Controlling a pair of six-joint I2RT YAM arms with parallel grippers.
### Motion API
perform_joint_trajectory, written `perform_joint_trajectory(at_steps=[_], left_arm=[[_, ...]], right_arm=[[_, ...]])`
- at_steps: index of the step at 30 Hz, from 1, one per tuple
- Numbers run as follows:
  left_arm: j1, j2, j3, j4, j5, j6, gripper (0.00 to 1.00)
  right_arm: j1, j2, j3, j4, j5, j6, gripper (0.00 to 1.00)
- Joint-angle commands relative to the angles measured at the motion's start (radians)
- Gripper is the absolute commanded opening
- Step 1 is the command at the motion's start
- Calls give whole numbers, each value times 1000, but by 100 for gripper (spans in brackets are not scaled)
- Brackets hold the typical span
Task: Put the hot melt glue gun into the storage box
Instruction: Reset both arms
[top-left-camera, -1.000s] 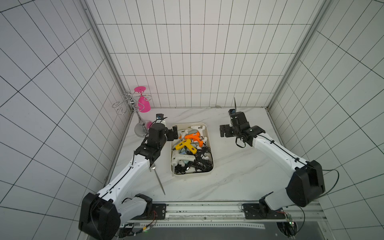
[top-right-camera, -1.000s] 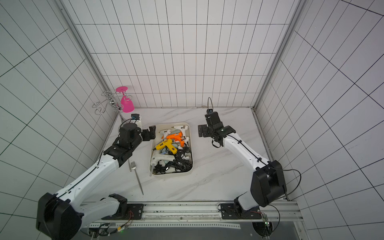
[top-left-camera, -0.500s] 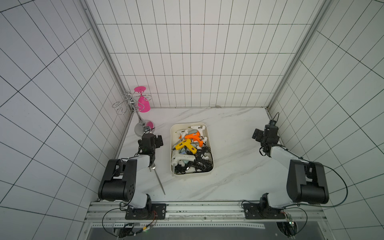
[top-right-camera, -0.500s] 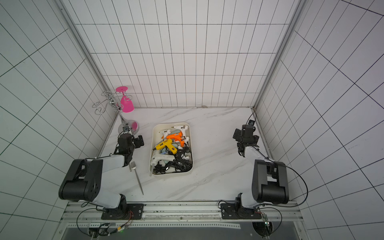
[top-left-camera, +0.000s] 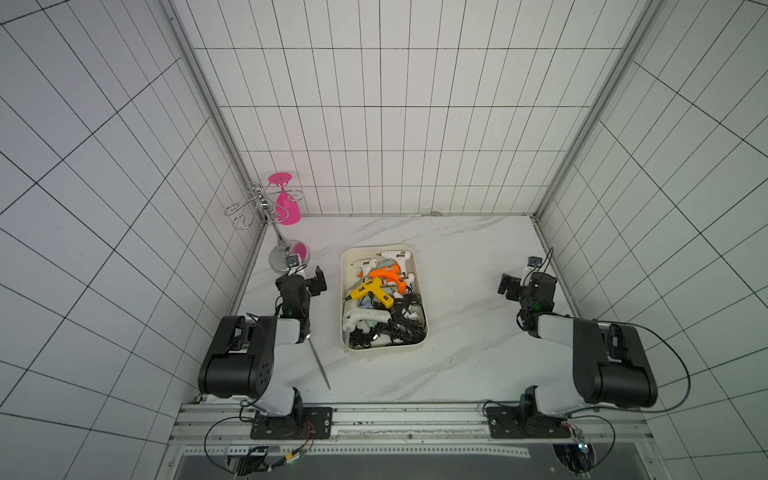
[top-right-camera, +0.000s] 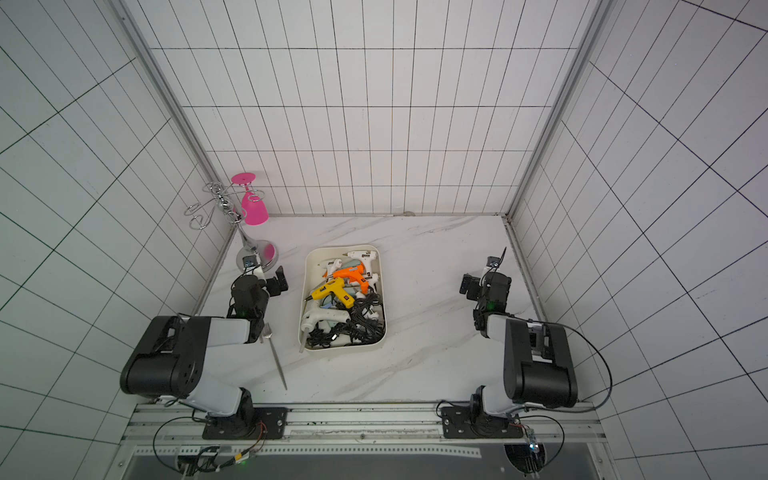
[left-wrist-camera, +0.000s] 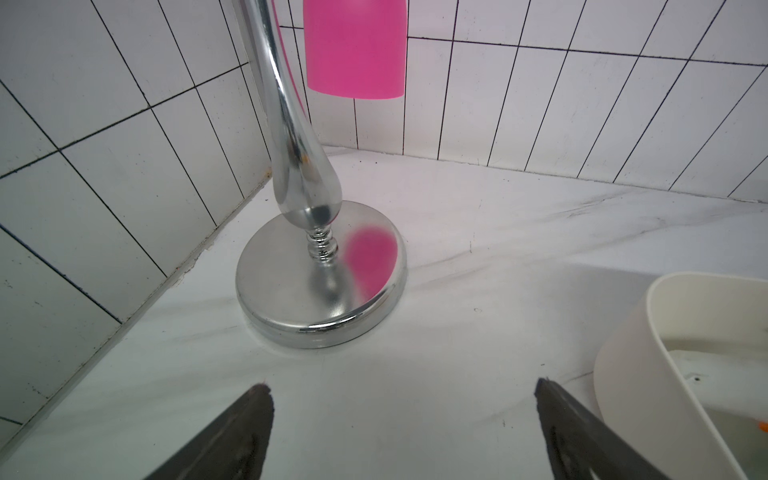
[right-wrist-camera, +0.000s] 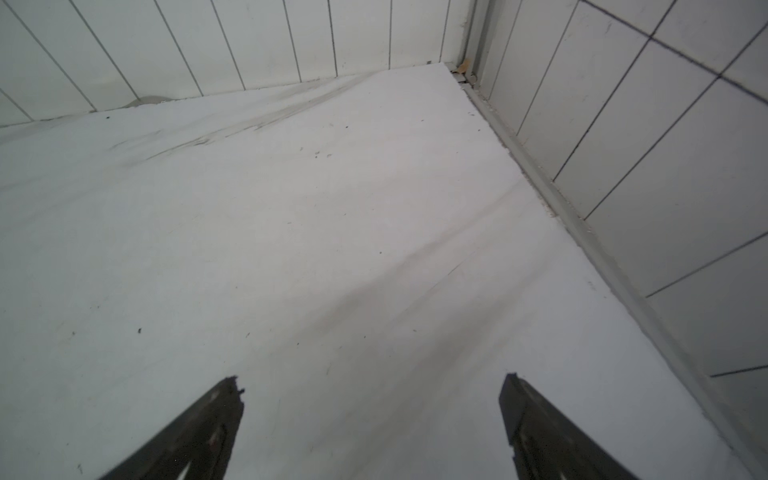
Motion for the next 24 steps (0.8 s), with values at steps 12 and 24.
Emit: perform_joint_trajectory(at_steps=[12,24], left_arm=[[22,13,31,-7,37,-10,99],[21,11,28,-7,36,-10,99]], right_arm=[[-25,13,2,110,-104,-21,100],[-27,12,0,115,-105,-22,99]])
